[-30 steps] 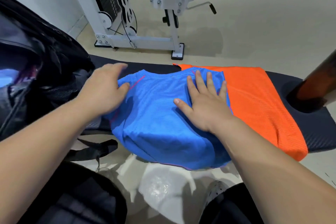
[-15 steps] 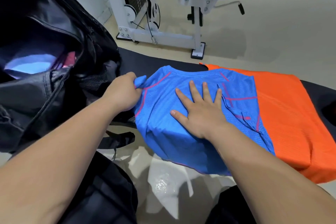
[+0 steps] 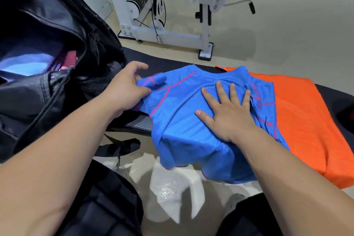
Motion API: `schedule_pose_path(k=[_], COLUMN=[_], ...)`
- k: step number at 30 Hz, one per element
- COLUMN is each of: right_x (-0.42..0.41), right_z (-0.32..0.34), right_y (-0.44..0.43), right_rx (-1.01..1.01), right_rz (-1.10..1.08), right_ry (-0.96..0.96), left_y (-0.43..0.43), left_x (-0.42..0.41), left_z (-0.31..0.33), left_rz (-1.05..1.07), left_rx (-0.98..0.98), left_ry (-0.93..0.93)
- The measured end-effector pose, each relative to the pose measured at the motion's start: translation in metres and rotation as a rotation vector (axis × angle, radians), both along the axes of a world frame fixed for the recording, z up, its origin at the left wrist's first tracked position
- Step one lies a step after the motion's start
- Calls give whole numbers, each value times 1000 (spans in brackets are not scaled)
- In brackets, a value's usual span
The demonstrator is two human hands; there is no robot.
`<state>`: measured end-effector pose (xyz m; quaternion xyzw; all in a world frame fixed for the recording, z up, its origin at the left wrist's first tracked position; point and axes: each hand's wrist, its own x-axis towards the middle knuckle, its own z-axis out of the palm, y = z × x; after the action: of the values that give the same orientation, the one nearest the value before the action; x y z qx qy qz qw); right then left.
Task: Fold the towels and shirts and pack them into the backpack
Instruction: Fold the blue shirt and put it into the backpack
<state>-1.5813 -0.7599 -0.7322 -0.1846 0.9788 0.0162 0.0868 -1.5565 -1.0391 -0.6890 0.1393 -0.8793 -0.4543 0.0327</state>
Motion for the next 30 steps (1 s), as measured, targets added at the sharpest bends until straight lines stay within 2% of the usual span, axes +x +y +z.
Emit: schedule_pose_path(k=[2, 4, 8, 11, 14, 15, 18, 19, 23, 27, 30], right_x=[4, 11, 26, 28, 26, 26, 25, 25, 24, 21, 19], right_z=[3, 6, 6, 2, 2, 1, 1, 1, 2, 5, 12], right_y=[-6, -16, -39, -44, -43, -43, -41, -40, -39, -36, -30], right_rx=[-16, -71, -101, -68, -69, -70, -91, -102, -130, -160, -224], right_rz=[39, 111, 271, 271, 275, 279, 282, 281, 278, 273, 264], right_ry=[21, 10, -75, -94, -96, -96, -100, -103, -116, -139, -130], left_y=[1, 1, 0, -3, -5, -4, 1, 5, 29, 51, 45], left_x=[1, 1, 0, 2, 4, 4, 5, 7, 8, 11, 8], left_z=[2, 4, 8, 8, 7, 8, 11, 13, 17, 19, 20], left_rz=[66, 102, 104, 77, 148, 206, 286, 272, 40, -248, -215], left_rx=[-260, -410, -597, -654, -501, -380, 150, 217, 68, 322, 300], left_ry=[29, 83, 168, 173, 170, 144, 104, 123, 173, -45, 115])
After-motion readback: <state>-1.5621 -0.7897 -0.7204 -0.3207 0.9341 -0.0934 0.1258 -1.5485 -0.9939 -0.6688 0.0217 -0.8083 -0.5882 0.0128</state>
